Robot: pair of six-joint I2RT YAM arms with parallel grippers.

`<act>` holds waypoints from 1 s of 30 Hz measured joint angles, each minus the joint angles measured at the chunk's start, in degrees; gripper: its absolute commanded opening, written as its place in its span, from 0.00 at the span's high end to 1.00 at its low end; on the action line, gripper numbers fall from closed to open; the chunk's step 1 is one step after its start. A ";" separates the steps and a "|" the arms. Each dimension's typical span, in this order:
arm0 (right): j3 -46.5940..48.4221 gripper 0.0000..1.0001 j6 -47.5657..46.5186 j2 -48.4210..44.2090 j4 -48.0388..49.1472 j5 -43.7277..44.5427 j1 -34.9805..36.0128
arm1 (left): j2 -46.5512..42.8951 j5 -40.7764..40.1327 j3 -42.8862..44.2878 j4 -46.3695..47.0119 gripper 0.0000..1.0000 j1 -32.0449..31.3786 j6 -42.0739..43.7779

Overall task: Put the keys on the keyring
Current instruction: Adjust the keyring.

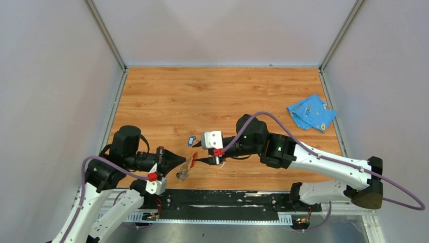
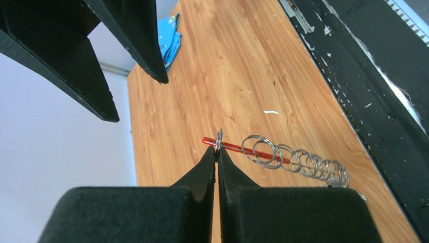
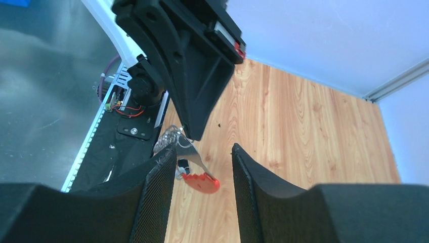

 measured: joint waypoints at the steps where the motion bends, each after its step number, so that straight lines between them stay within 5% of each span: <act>1: 0.00 0.54 -0.72 0.20 0.07 0.92 0.79 | 0.28 -0.07 0.00 0.00 1.00 0.00 0.46; 13: -0.02 0.55 -3.21 2.67 0.20 7.32 4.20 | 4.46 -0.90 2.97 0.02 1.00 0.00 -6.16; 21: 0.00 0.63 -2.01 5.90 0.15 10.58 4.70 | 7.91 -1.07 5.62 0.02 1.00 0.00 -13.25; 26: 0.02 0.80 -0.72 6.58 0.20 11.69 4.72 | 8.83 -1.49 6.47 0.04 1.00 0.00 -16.22; 30: 0.02 0.79 0.33 6.58 0.24 12.94 4.74 | 8.83 -1.81 6.47 0.04 1.00 0.00 -17.44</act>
